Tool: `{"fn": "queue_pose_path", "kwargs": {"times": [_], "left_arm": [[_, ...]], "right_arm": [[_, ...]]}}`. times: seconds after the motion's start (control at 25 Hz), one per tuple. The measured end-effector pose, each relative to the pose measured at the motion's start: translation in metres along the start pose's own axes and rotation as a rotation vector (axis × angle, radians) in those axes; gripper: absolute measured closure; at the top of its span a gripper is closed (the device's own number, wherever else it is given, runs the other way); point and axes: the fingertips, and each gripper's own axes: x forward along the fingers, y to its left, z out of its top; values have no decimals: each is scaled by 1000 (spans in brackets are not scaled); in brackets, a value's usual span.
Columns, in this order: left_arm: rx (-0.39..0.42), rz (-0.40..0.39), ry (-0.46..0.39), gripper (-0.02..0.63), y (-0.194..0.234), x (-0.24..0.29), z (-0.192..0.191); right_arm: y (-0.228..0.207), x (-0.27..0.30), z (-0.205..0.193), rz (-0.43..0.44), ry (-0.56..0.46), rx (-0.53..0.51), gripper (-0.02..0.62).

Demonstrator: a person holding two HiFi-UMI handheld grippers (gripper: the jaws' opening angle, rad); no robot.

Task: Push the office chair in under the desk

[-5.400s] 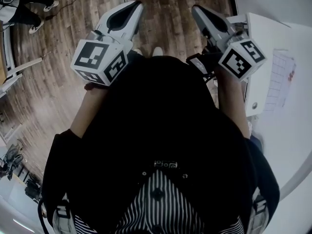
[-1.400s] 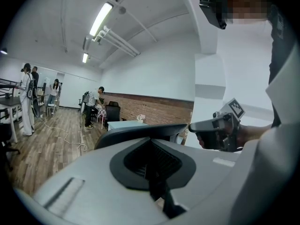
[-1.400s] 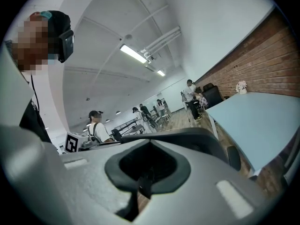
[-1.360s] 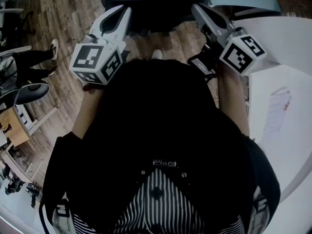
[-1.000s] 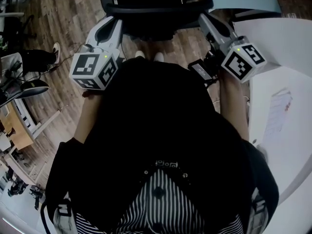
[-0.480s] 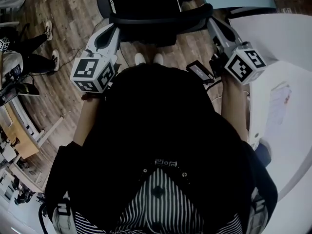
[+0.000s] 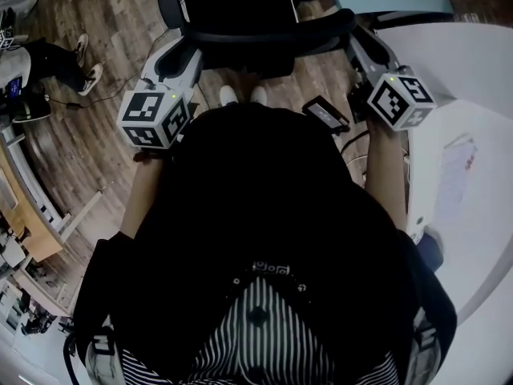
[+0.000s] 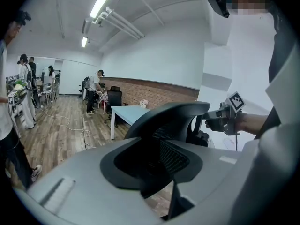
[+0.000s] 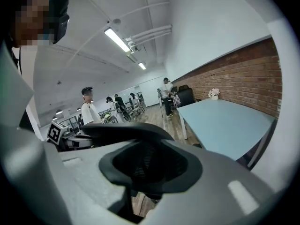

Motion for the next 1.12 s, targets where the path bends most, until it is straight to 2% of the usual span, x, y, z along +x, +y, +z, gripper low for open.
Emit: {"fn": "queue_pose_path", "kwargs": {"times": [0.28, 0.52, 0.64, 0.88, 1.12], "left_arm": [[-7, 6, 2, 398, 7, -1, -1], [-7, -11, 14, 287, 4, 9, -3], [3, -27, 36, 272, 3, 15, -8], [24, 5, 60, 270, 15, 27, -11], [39, 26, 53, 270, 19, 43, -4]], "right_arm": [[-3, 8, -5, -7, 17, 8, 402], [0, 18, -16, 11, 81, -86, 319], [4, 26, -20, 32, 96, -101, 308], [2, 40, -21, 25, 112, -147, 305], [-15, 44, -21, -43, 131, -194, 304]]}}
